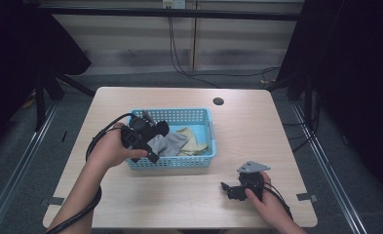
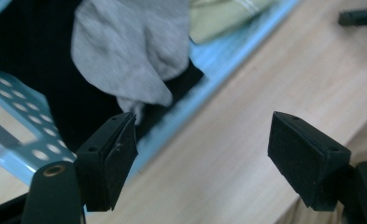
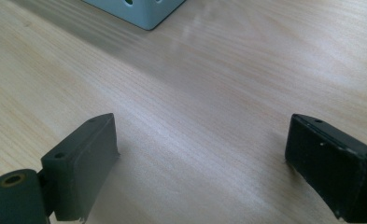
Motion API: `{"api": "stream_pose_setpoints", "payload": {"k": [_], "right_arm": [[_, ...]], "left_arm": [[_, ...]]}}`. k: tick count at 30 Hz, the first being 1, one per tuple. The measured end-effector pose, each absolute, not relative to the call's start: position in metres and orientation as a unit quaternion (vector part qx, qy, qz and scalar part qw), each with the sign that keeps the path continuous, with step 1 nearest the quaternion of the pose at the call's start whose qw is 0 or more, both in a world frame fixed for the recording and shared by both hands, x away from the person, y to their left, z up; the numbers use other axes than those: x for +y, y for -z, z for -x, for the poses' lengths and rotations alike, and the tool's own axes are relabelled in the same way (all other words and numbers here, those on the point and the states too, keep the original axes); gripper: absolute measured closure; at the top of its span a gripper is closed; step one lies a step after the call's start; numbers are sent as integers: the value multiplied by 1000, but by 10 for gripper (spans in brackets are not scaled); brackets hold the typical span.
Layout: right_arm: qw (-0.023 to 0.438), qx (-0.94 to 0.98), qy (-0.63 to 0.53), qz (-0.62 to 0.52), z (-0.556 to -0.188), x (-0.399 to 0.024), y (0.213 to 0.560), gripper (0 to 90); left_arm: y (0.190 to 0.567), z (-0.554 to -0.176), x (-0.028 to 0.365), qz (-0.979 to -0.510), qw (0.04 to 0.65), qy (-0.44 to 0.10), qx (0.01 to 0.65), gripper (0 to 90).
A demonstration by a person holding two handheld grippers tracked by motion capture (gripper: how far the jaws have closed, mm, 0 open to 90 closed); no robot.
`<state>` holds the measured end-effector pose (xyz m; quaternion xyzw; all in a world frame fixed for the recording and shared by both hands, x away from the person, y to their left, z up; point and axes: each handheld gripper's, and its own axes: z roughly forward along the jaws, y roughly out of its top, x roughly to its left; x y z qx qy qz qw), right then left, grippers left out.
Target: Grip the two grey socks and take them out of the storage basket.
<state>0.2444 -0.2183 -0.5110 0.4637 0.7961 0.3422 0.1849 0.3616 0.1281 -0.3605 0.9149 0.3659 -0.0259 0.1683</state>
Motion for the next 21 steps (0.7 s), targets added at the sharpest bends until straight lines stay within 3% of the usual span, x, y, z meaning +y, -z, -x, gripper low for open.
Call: {"api": "stream_pose_setpoints", "payload": {"k": [21], "right_arm": [[184, 796, -340, -466, -244, -218, 511, 88]], "left_arm": [[416, -422, 113, -889, 147, -7, 434, 279]]}}
